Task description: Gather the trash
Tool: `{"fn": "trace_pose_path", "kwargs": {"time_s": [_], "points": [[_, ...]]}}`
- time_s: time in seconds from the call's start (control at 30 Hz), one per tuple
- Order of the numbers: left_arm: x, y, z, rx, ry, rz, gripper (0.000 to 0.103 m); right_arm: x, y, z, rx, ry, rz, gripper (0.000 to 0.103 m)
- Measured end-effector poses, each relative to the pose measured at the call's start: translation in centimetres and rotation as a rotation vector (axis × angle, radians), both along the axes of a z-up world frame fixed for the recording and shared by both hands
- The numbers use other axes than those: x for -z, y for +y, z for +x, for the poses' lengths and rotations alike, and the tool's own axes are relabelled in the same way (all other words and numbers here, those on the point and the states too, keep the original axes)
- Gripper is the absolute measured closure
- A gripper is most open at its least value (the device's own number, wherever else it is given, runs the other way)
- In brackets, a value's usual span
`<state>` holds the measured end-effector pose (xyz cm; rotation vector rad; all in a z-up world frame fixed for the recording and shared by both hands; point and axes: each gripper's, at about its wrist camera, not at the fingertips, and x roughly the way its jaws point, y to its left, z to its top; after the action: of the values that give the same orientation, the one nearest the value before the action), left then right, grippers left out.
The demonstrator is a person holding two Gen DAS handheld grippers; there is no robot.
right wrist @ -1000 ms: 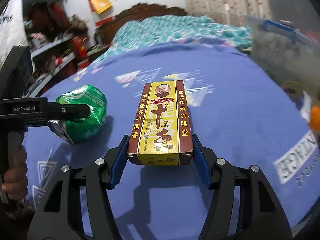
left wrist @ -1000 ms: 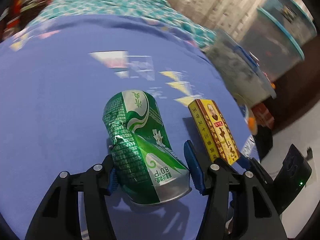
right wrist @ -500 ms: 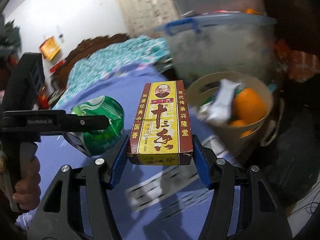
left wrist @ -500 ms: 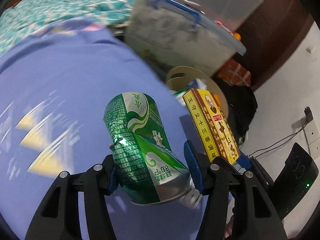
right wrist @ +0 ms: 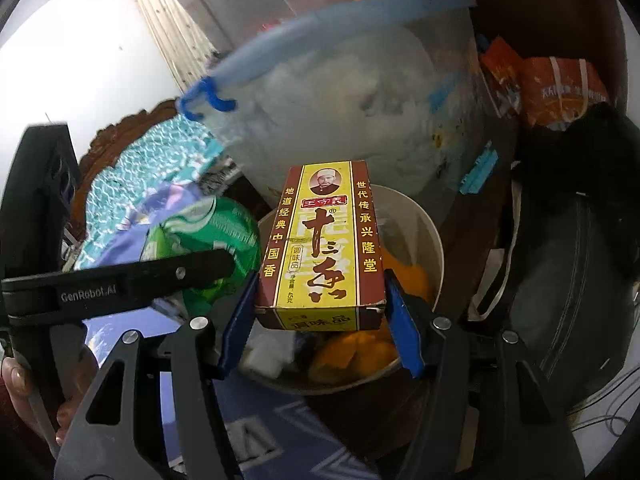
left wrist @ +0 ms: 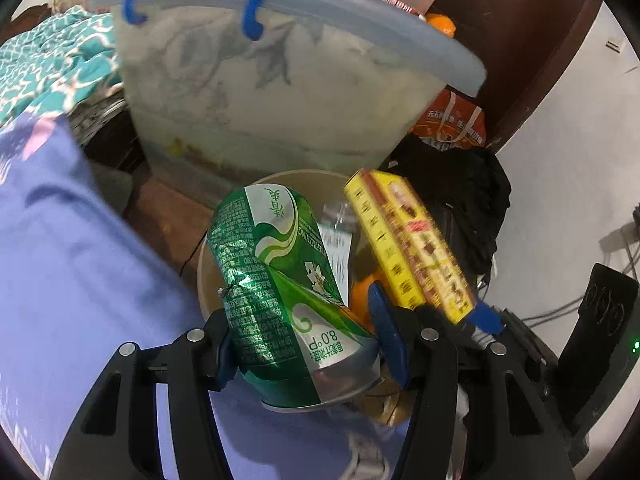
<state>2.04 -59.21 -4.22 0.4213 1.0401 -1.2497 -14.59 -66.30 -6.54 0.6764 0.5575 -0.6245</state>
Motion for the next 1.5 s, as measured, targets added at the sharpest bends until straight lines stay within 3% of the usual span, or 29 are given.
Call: {"fn": "trace_pose_path", "kwargs": {"time_s": [0.03,0.13,0.33,0.6,0.83,1.0,1.2,1.5], "points": [[0.3,-0.9,0.0,0.004,-0.003,0.005,0.047,0.3,-0.3,0.2,-0.003,0.010,0.014,0.038],[1.5,-2.2,0.4,-0.006,-0.034,0.055,0.020,1.0,-0.5,0.4,-0.013,0.010,0.048,0.020],[1.6,-0.3,2.1,-0.046,0.024,0.037,0.020,0.6,1.0,-0.5,0.015,0.001,0.022,0.016],[-0.8,4.9,1.8,-0.086,0.009,-0.028,0.018,-0.4,5.5,-3.0,0.064,-0.048,0.031,0.015],[-2.2,11.2,0.1,-0.109,-0.054,-0.051,0.018,-0.2,10.9,-4.6,0.093,-0.088,0.066,0.014],[-3.4,17.6,-1.4,-0.156,-0.173,-0.071,0.011,-0.6,14.4,-5.2,0.104,-0.103,0.071,0.011],[-4.2,24.3,-2.3,-0.215,-0.256,-0.062,0.009,-1.4,18.1,-5.4,0.116,-0.129,0.092,0.009],[-5.3,30.0,-3.1,-0.282,-0.320,-0.095,0.009,-4.8,22.1,-5.8,0.141,-0.145,-0.002,0.004]]}}
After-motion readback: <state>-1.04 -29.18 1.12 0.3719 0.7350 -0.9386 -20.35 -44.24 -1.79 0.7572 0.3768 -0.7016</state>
